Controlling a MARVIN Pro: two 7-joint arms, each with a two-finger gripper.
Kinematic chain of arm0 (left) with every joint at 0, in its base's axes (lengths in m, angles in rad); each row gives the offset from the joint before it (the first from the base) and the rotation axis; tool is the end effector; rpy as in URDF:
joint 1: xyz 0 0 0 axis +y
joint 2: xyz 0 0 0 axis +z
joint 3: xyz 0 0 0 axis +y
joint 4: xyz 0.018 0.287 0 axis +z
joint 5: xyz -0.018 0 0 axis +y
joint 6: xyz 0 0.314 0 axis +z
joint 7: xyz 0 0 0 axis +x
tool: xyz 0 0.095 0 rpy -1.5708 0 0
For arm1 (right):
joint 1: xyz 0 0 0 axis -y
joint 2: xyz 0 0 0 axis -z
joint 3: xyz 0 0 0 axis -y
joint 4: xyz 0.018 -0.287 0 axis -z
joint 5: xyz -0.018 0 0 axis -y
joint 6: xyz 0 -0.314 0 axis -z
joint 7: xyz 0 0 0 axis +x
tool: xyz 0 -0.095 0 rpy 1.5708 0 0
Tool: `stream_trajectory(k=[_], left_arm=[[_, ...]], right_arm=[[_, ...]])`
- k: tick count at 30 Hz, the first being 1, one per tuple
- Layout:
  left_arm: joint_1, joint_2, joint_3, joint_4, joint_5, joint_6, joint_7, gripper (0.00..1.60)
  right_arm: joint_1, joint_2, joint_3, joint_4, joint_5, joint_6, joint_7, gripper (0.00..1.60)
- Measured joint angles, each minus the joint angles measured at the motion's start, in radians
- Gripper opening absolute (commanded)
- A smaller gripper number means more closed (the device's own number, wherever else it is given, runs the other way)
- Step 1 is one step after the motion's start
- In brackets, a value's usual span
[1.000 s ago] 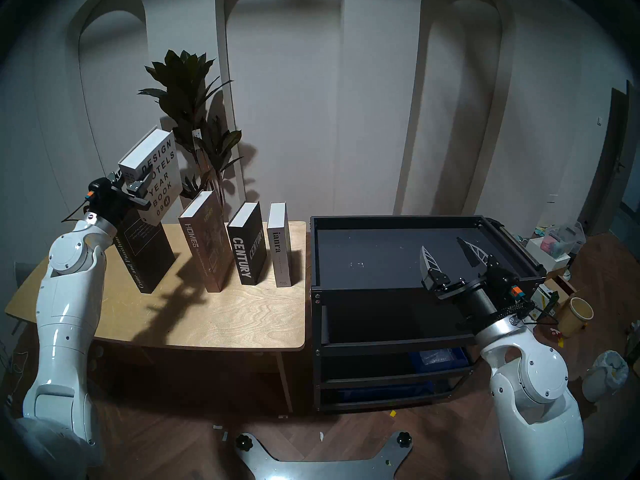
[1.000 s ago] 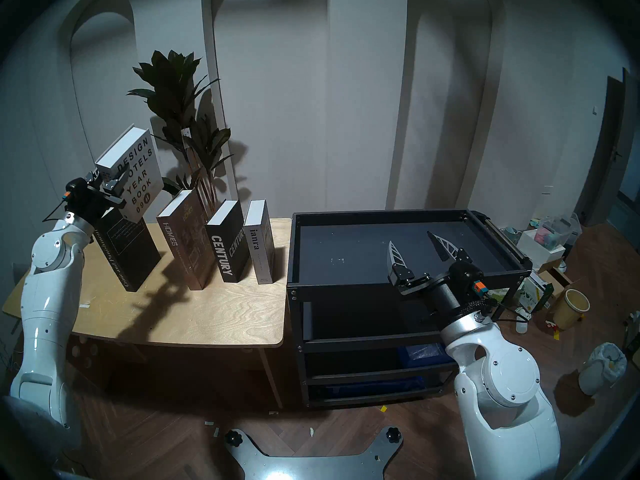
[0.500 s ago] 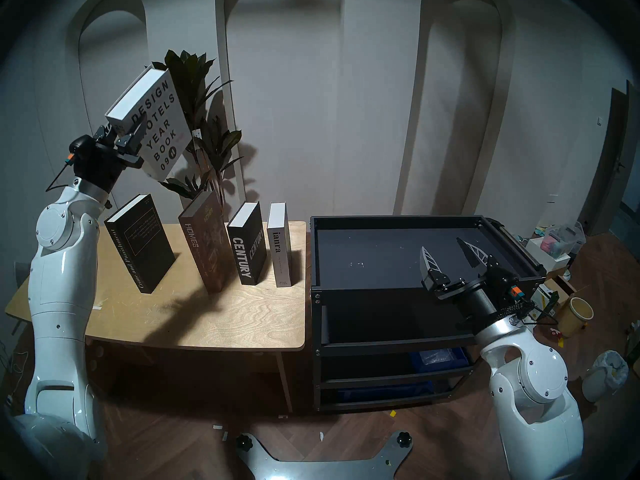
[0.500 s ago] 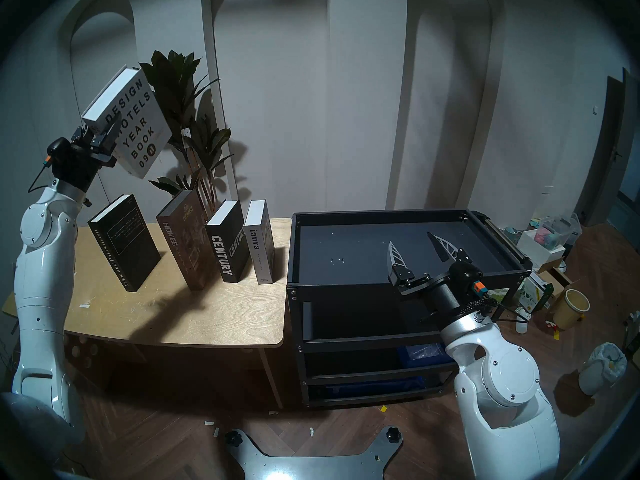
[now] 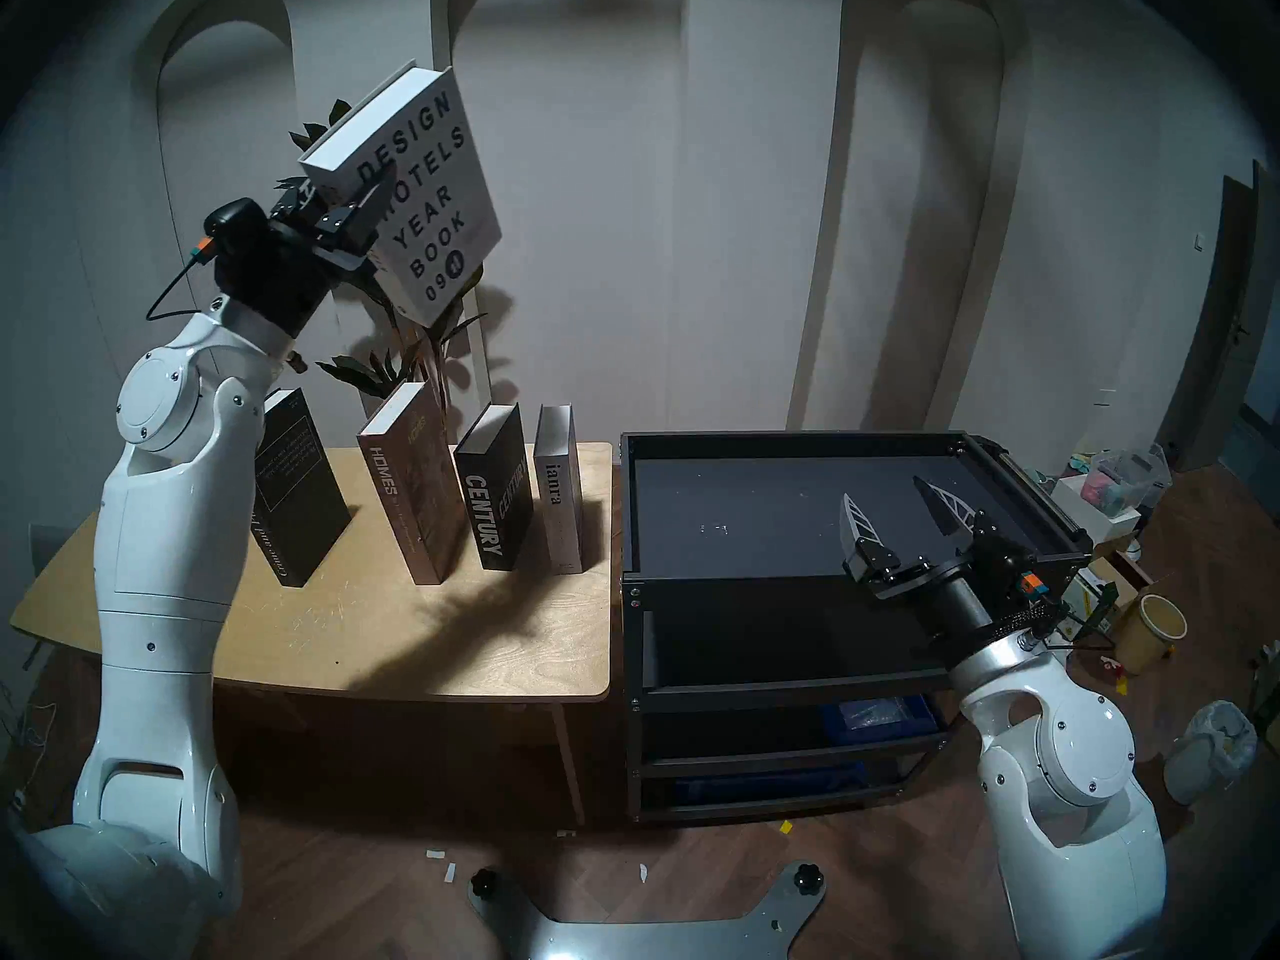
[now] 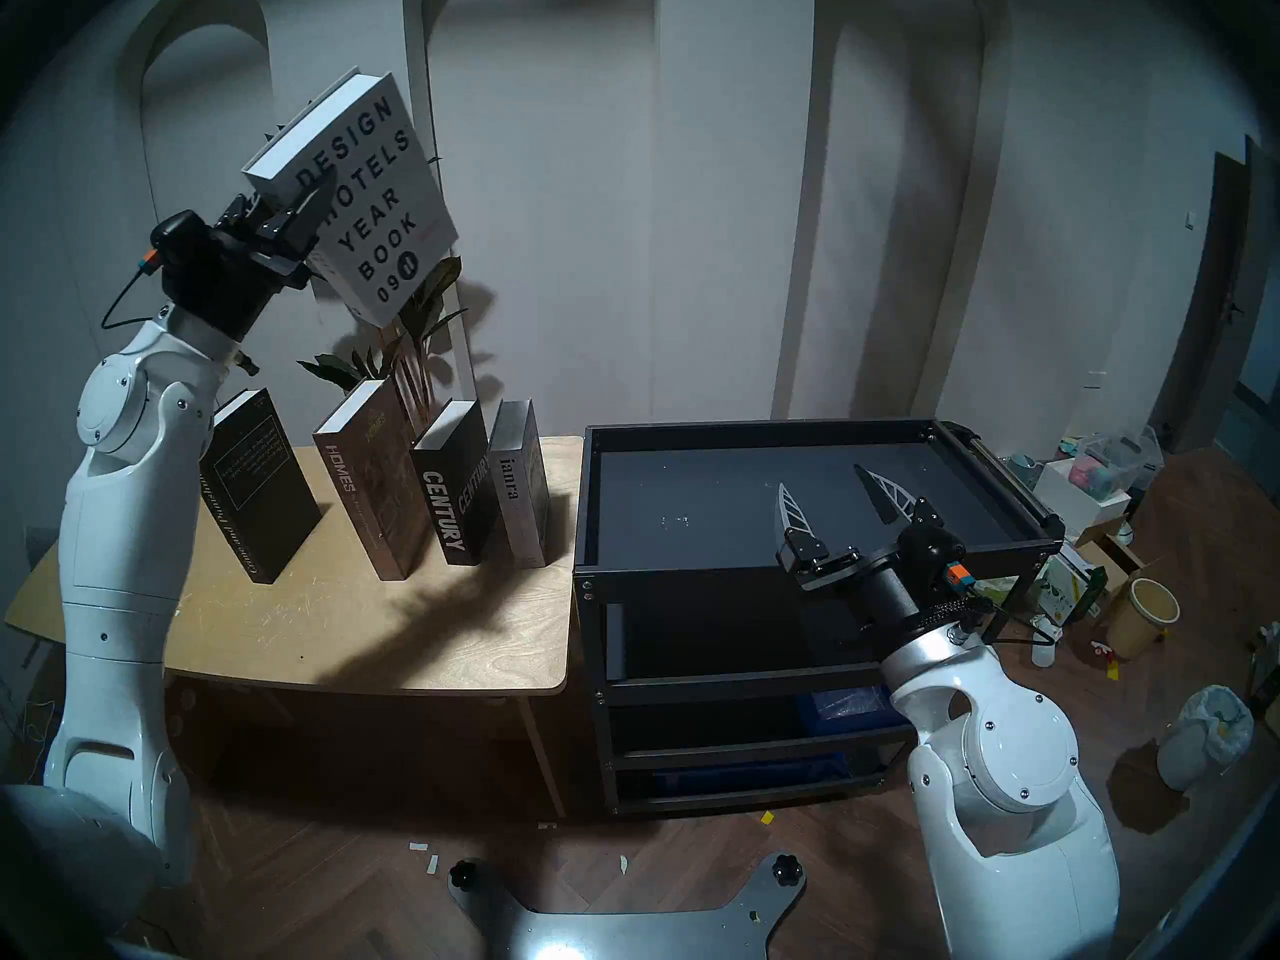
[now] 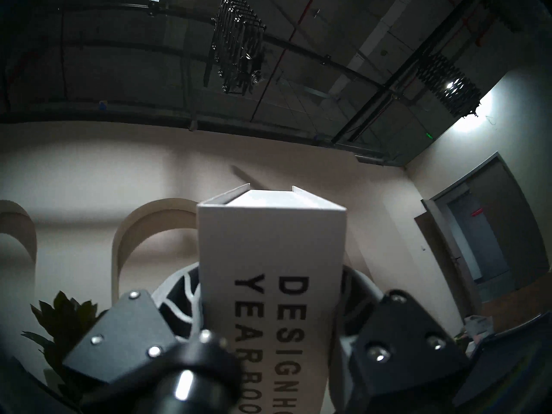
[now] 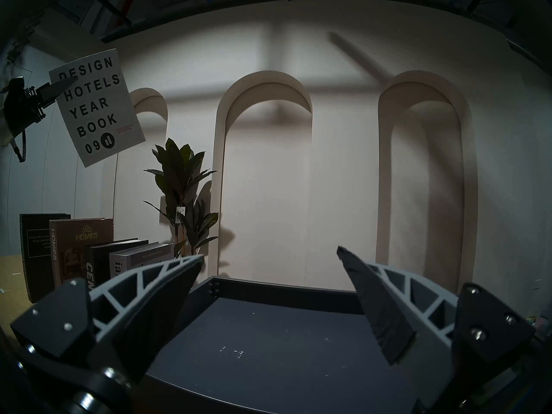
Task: Move the books from the display table onto the shelf, standing them upright with spines facing out and tallest at one end
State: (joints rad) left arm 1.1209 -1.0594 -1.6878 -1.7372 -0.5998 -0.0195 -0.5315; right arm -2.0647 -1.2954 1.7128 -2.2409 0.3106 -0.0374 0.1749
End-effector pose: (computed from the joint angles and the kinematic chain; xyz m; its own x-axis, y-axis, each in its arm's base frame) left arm 0.4459 0.1111 0.0158 -0.6216 0.0762 0.7796 -0.4236 -0.8699 -0.2527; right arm 0.2866 -0.0441 -0.1891 -0.2214 -0.0100 0.9751 0.2309 -0.9721 0.0424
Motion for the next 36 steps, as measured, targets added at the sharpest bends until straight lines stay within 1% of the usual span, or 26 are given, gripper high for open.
stream_trajectory(k=[6, 9, 10, 14, 21, 28, 29, 32, 36], left_arm=[[0.036, -0.015, 0.063, -0.087, -0.004, 0.104, 0.028, 0.0], [0.051, -0.018, 0.083, -0.125, -0.004, 0.147, 0.043, 0.0], [0.06, -0.019, 0.091, -0.146, -0.004, 0.173, 0.053, 0.0], [0.082, -0.019, 0.106, -0.199, -0.001, 0.235, 0.084, 0.0], [0.138, -0.009, 0.114, -0.281, 0.02, 0.357, 0.157, 0.0], [0.212, 0.001, 0.106, -0.339, 0.045, 0.507, 0.255, 0.0], [0.22, 0.001, 0.106, -0.344, 0.046, 0.523, 0.266, 0.0], [0.249, -0.003, 0.1, -0.378, 0.05, 0.601, 0.318, 0.0], [0.264, -0.015, 0.093, -0.425, 0.046, 0.674, 0.365, 0.0]], right_arm=[[0.001, 0.0, 0.0, 0.003, 0.0, 0.0, 0.0, 1.6], [0.001, 0.0, 0.0, 0.004, 0.0, 0.0, 0.0, 1.6], [0.002, 0.0, 0.0, 0.004, 0.0, 0.0, 0.0, 1.6], [0.002, 0.0, 0.0, 0.006, 0.0, 0.0, 0.0, 1.6], [0.004, 0.0, 0.0, 0.008, 0.0, 0.0, 0.0, 1.6], [0.005, -0.001, 0.0, 0.009, 0.0, 0.0, 0.0, 1.6], [0.005, -0.001, 0.0, 0.009, 0.0, 0.0, 0.0, 1.6], [0.006, -0.001, 0.0, 0.009, 0.0, 0.0, 0.0, 1.6], [0.006, -0.001, 0.0, 0.009, 0.0, 0.0, 0.001, 1.6]])
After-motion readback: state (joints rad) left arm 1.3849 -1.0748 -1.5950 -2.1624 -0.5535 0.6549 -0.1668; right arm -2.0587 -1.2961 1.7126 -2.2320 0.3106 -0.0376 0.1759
